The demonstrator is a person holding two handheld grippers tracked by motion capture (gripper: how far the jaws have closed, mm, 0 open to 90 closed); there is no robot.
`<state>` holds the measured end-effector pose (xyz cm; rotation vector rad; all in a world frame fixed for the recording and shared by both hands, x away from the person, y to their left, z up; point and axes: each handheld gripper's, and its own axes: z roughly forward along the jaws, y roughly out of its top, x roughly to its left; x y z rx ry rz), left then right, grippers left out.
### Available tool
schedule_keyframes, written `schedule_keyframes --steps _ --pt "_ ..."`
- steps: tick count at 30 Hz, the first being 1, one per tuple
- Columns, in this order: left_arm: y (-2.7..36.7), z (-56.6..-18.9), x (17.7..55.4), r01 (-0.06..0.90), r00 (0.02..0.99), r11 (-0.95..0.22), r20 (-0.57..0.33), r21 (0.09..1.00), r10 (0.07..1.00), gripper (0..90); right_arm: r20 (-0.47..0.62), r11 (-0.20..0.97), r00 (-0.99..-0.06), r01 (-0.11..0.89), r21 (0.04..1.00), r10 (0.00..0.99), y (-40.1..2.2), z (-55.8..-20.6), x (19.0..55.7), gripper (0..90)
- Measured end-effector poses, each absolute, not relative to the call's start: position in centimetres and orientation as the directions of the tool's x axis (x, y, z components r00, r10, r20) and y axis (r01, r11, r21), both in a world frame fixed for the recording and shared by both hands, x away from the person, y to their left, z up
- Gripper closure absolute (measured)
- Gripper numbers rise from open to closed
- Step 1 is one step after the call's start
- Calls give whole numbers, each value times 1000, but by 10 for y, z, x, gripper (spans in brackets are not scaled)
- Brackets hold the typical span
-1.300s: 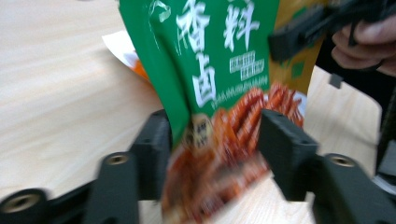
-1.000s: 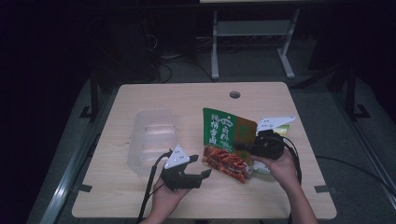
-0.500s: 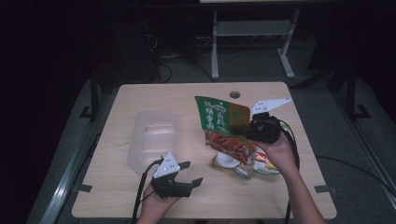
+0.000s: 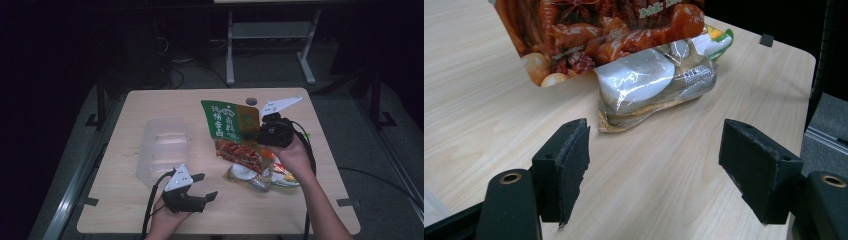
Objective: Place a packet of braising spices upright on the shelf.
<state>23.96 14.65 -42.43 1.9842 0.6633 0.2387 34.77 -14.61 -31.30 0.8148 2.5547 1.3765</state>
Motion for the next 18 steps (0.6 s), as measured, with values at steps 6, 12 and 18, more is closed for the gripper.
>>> schedule_keyframes --steps 6,12,18 --pt "145 -424 241 343 837 -373 -100 862 538 278 139 451 -854 395 800 501 -138 -311 350 895" --pt "145 -424 243 346 840 -372 -109 861 531 277 140 468 -856 401 787 498 -129 -305 354 896" --pt "144 -424 244 336 846 -365 -107 868 523 277 132 484 -862 395 781 489 -115 -302 360 895"
